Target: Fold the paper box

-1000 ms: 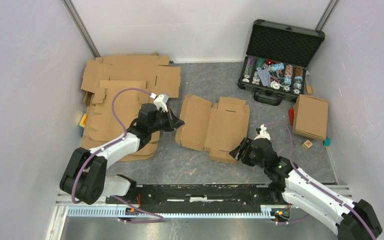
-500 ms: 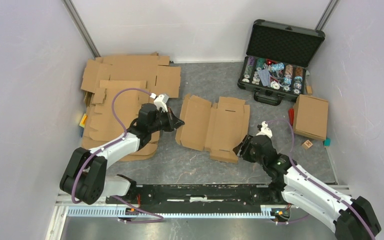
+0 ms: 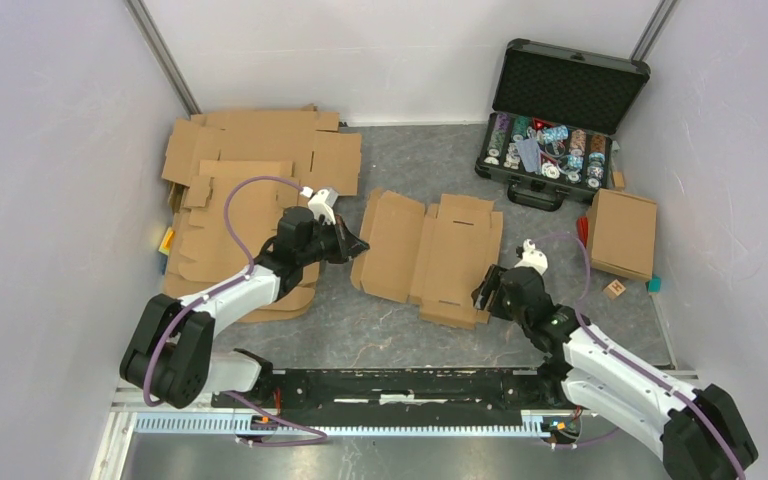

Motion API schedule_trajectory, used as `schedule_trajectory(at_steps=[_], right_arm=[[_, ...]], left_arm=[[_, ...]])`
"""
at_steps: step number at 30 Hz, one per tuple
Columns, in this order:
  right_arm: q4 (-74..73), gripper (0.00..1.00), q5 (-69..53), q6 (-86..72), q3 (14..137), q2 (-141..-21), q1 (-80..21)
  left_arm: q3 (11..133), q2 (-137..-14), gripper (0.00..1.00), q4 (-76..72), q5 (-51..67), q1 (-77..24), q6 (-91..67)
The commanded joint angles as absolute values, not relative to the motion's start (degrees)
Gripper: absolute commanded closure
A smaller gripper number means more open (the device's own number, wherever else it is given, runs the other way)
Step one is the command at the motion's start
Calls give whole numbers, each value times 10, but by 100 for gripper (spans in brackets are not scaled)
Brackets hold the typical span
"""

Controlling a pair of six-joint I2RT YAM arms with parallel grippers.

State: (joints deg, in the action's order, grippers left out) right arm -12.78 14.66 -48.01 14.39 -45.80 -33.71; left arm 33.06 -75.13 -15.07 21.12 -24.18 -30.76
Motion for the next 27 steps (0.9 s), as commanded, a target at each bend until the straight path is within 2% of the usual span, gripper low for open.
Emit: schedule_trajectory(at_steps=[1,5,7,10,16,19,23,27], right_arm=[[-116,26,178,-396,187,-433,-334],[-147,13,185,-324,226,-465,-334],[-158,14,209,-305,234,-477,-333],[-127,23,184,-257,222,-479,-318],[-104,28,116,-241,225,-536,-277],[-77,38,83,-250,218,-540,-273],[-47,58,50,-262,222,-520,-273],[-45,65,28,-260,242,-531,-273]], left_arm=[[342,-752,97,-163,220,-244,-288],[341,-754,97,-163,221,-243,-288],[342,-752,97,-163,221,-244,-288],[341,-751,97,-164,221,-244,-288],[337,-749,97,-176,231,-243,-292],[333,-747,97,-190,244,-244,-299],[322,-750,97,-234,280,-244,-317],[320,-767,96,-290,336,-245,-344]])
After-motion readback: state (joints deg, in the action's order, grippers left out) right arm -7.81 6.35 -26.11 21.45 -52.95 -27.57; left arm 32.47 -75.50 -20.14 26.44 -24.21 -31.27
